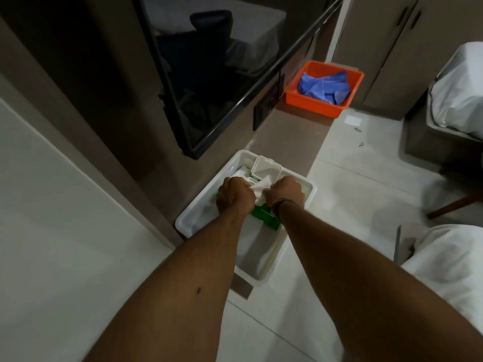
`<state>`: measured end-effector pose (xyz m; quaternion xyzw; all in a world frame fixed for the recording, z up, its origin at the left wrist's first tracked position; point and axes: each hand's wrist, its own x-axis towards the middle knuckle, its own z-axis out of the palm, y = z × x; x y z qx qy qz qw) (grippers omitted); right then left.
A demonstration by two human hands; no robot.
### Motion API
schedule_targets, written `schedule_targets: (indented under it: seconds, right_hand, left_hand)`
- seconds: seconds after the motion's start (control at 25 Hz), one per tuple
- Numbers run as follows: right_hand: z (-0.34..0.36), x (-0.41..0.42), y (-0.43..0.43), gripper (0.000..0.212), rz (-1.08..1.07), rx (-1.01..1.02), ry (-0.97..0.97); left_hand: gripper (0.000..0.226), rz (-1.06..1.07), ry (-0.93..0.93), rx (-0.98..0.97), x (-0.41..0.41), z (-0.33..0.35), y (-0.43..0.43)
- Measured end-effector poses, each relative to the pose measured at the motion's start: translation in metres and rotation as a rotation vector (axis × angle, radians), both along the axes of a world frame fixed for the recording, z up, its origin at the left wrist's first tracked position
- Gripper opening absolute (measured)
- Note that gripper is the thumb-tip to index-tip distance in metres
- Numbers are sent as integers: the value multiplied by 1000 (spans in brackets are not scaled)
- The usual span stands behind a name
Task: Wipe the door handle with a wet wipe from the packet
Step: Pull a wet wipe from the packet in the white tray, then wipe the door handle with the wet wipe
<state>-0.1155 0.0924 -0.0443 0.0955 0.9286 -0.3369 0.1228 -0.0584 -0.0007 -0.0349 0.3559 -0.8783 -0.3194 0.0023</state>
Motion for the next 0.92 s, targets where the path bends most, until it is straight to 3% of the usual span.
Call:
schedule_targets:
  seconds: [0.24, 0.32, 0.44, 0.56, 0.68, 0.92]
  right_hand:
    - [24, 17, 3, 18, 90, -86, 147]
    - [41, 36, 8, 12, 102, -282, 148]
    - [73, 91, 21, 27, 40, -856, -164]
    - [94, 174, 38, 27, 16, -1116, -434]
    - [111, 285, 49, 27, 86, -1156, -579]
    - [158, 544, 37, 35, 392, -1001, -737]
  left_hand:
    - [17, 47, 215, 258, 25, 30, -6]
    - [14, 12, 333, 391, 51, 49, -9]
    - [16, -15, 455, 547, 115, 77, -7]
    - [22, 57, 512, 670, 209, 100, 3]
    - [32, 150, 514, 786, 329, 126, 14]
    - [31, 409, 501, 781, 611, 167, 21]
